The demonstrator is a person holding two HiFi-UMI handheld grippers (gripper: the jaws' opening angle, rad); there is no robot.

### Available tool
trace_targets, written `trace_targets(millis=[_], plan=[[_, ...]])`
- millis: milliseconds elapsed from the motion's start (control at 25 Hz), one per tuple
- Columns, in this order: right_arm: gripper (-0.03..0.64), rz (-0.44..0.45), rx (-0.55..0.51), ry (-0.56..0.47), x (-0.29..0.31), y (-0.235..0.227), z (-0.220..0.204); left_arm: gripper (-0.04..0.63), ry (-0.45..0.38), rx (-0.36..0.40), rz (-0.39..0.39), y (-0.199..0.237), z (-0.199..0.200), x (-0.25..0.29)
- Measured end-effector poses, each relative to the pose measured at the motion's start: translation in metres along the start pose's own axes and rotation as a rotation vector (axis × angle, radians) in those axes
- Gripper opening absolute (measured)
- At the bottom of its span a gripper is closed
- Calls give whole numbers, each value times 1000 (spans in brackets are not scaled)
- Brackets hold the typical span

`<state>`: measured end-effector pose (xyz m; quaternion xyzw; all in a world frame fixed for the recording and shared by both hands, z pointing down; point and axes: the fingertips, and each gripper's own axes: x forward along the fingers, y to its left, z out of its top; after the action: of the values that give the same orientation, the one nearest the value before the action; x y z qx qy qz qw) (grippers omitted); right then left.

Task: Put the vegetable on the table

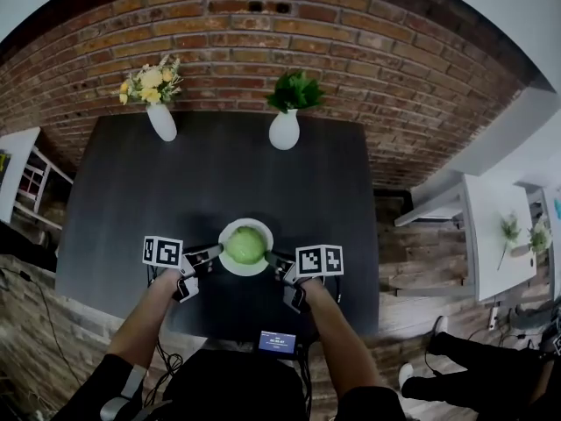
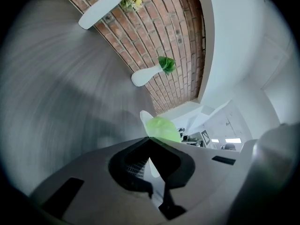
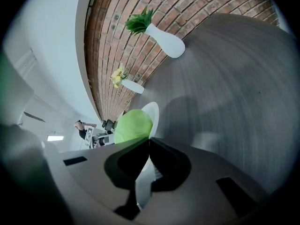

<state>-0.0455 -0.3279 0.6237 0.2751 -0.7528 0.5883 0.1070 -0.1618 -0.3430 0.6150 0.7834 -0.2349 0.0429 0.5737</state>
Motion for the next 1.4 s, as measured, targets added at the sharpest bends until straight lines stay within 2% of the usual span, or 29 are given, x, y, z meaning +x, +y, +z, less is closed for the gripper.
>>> trace_targets(millis=[400, 760, 1280, 1400], plan=[[11, -14, 24, -12, 6, -56, 45, 3, 28, 5, 26, 28, 33, 58], [11, -24, 28, 4, 19, -89, 79, 3, 33, 11, 72, 54, 59, 90], [11, -32, 23, 17, 28, -107, 92, 3, 35, -6, 93, 71, 69, 105], [11, -42, 30, 24, 29, -108, 92, 3, 40, -32, 112, 74, 68, 105]])
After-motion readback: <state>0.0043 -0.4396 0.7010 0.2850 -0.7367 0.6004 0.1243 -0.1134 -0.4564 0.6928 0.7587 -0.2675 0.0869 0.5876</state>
